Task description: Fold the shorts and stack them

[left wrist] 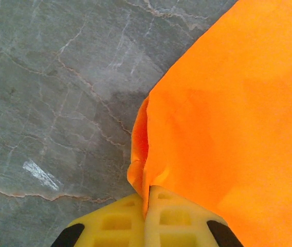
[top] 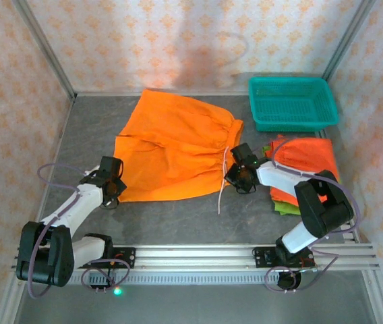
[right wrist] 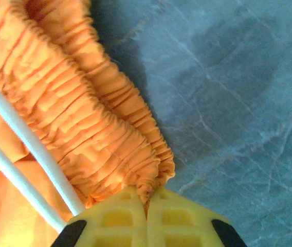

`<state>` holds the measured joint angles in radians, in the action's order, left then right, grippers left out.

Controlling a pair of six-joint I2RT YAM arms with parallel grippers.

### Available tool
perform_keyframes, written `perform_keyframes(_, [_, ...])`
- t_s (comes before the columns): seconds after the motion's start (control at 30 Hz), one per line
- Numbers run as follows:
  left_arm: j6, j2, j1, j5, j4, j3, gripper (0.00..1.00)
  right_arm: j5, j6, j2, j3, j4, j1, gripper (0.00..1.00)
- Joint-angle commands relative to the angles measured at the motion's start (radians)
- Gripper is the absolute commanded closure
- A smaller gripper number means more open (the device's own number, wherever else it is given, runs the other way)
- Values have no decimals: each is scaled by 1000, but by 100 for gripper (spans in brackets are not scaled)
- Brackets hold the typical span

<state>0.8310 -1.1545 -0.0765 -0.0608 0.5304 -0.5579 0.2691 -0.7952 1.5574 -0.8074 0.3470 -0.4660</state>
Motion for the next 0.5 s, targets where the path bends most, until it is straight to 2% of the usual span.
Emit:
perform_keyframes(0.0, [-46,42,0,-64,56,-81,100,-79,44,-5,-63,71,-1,100])
perform_keyframes(0.27, [-103,173,0,-175,259,-348,100,-116,141,-174,-240,257,21,100])
perform_keyframes(0.47, [-126,221,0,-215,338,-534,100,-122,168,-273,-297,335,30,100])
